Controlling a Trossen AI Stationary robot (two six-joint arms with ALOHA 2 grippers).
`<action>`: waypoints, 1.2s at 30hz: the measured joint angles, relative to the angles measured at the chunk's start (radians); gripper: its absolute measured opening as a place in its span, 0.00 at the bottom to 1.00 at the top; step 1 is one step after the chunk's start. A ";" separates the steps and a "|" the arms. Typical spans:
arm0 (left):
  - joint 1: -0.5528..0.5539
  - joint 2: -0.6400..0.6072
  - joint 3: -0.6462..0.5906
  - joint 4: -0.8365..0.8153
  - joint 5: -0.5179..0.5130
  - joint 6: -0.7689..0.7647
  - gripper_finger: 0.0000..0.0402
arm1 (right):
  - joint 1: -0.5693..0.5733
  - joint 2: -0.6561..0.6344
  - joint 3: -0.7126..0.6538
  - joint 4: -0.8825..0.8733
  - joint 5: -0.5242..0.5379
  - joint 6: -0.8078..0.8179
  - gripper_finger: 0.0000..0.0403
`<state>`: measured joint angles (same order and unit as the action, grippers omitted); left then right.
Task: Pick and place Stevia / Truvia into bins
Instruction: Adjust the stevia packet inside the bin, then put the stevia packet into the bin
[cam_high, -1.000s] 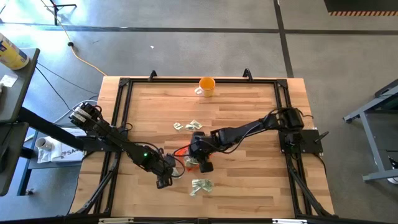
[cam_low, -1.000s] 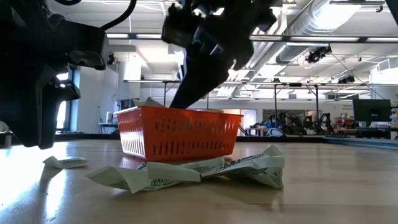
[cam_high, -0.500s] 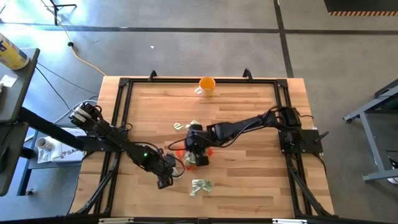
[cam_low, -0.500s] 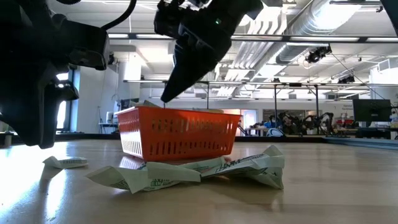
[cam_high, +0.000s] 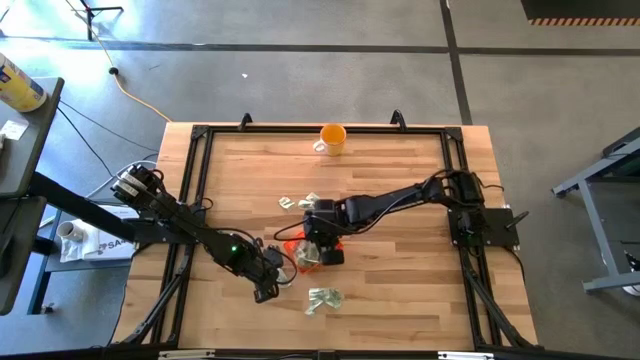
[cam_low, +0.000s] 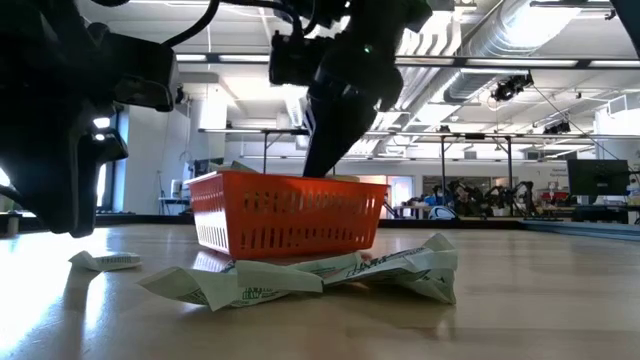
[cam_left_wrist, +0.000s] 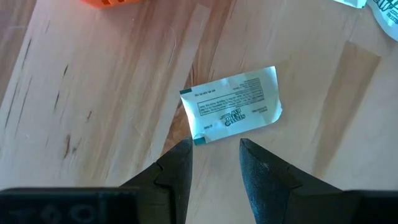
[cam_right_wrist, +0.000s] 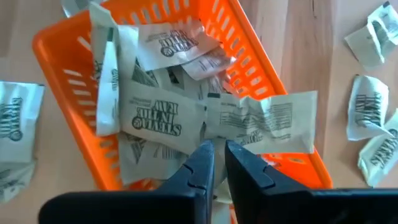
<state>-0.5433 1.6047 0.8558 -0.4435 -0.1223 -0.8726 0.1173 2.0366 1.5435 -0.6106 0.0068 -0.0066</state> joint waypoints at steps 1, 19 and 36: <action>0.000 0.000 0.000 0.000 0.000 -0.001 0.41 | 0.000 -0.001 0.010 -0.014 -0.001 0.003 0.08; 0.000 0.000 0.000 -0.002 -0.003 -0.023 0.41 | -0.038 0.067 0.088 -0.069 0.001 -0.017 0.09; 0.000 0.000 0.000 -0.004 0.040 0.031 0.41 | -0.026 0.002 0.207 -0.276 -0.051 -0.005 0.14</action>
<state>-0.5430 1.6047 0.8558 -0.4474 -0.0818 -0.8421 0.0911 2.0383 1.7501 -0.8861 -0.0438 -0.0119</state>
